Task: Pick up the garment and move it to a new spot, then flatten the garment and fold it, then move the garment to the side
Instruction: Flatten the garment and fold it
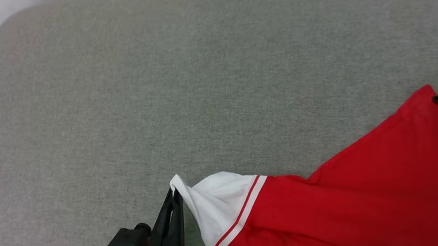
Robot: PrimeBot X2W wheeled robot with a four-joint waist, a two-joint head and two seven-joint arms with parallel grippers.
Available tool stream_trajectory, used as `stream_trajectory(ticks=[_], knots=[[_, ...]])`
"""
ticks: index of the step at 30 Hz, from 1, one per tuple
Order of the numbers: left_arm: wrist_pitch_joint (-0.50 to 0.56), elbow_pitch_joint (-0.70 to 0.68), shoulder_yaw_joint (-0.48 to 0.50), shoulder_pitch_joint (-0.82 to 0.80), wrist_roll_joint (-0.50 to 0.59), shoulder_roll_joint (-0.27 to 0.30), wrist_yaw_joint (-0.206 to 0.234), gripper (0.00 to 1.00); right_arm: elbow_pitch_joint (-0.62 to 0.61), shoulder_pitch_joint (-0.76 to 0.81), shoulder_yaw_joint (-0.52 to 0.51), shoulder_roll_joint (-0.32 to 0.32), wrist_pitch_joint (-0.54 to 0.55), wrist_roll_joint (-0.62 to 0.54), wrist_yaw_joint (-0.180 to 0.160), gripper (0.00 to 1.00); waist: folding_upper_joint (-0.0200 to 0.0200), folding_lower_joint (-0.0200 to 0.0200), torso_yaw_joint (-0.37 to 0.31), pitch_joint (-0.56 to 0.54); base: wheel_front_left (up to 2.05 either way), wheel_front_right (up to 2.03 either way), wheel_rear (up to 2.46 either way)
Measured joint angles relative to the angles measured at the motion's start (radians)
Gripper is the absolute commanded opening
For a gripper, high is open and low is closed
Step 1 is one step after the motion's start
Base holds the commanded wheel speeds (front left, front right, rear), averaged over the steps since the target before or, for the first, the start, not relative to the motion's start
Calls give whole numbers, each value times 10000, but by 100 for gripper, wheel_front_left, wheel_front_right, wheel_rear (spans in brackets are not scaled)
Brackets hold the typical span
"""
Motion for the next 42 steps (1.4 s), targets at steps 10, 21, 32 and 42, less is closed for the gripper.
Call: stream_trajectory(ticks=[10, 21, 32, 42], knots=[[-29, 90, -219, -498, 104, -257, -107, 0, 1601, -674, 1804, -349, -161, 173, -2, 100, -1, -1, 643, 815, 0, 0, 0], [-31, 311, 15, -409, 107, -240, -173, 0, 2288, -923, 3041, -199, -1895, 792, -15, 0, 0, -2, 508, 515, 0, 0, 0], [-31, -25, 408, -218, 198, 309, -163, 0, 2134, -947, 2456, 54, -4635, 1563, 2, 0, -1, -2, -147, -633, 0, 0, 0], [437, -1356, 859, -1391, 173, 1076, -224, 0, 1239, -937, 1170, 59, -6004, 1601, 2, 0, 0, -2, -916, -1476, 0, 0, 0]])
